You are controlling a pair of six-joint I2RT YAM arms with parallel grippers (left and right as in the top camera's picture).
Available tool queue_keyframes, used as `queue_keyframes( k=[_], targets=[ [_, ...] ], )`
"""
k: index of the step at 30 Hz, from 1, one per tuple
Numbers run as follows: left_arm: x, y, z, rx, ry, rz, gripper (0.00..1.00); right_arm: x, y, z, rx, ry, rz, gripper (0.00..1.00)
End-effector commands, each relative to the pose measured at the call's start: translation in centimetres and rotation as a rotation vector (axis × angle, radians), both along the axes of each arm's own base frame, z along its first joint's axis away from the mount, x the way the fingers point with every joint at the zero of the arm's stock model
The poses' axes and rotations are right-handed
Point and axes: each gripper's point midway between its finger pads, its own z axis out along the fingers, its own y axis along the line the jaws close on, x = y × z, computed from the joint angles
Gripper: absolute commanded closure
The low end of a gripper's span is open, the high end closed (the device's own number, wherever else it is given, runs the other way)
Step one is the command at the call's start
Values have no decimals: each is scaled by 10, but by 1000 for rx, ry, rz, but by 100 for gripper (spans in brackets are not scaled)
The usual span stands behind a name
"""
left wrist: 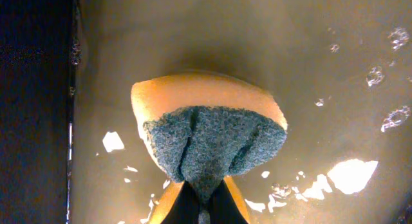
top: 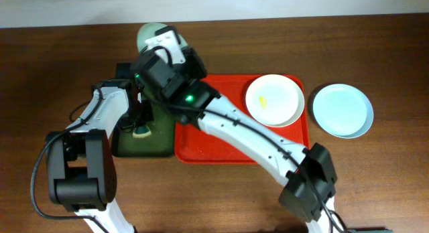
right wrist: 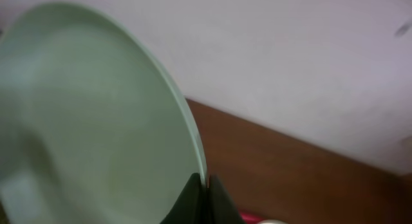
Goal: Clean dirty plates on tray and stack at the side
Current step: 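Carry the mint plate right and stack it on the light blue plate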
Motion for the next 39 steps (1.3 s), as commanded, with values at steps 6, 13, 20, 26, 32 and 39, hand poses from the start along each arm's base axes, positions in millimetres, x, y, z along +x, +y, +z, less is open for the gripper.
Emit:
queue_keyframes(
  k=[6, 13, 20, 26, 32, 39],
  targets=[
    [-1, 1, -2, -10, 5, 19, 100, 0, -28, -76, 517, 564, 74, 96],
    [0, 0, -2, -17, 3, 18, 100, -13, -114, -107, 564, 823, -100, 96],
    [0, -1, -2, -17, 3, 17, 100, -12, -269, -120, 643, 896, -468, 96],
    [0, -1, -2, -17, 3, 17, 100, -47, -395, -125, 761, 933, -783, 96],
    [0, -1, -2, -17, 3, 17, 100, -107, -498, -125, 910, 933, -1071, 96],
    [0, -5, -2, -40, 3, 15, 100, -141, -528, -127, 965, 956, -1183, 96]
  ],
)
